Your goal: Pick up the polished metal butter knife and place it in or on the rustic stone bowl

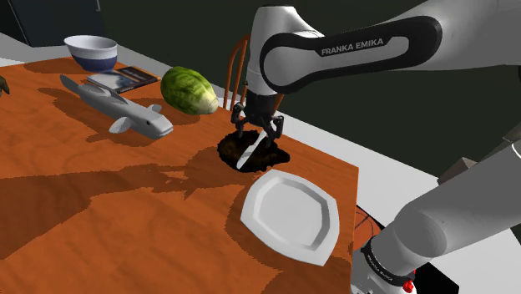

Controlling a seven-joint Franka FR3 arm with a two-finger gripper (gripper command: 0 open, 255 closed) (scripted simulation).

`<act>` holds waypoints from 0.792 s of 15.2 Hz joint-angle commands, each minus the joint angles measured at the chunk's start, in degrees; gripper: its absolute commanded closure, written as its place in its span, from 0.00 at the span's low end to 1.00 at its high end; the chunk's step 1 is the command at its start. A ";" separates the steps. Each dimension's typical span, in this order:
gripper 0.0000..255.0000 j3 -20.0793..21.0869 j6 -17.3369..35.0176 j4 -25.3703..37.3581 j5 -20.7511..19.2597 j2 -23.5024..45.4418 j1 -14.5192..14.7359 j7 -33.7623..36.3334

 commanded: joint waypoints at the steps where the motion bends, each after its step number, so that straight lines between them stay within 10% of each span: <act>1: 0.00 0.00 0.00 0.00 0.00 0.00 0.00 0.00; 12: 0.00 -0.62 -7.37 6.09 0.44 -1.46 -0.12 -0.45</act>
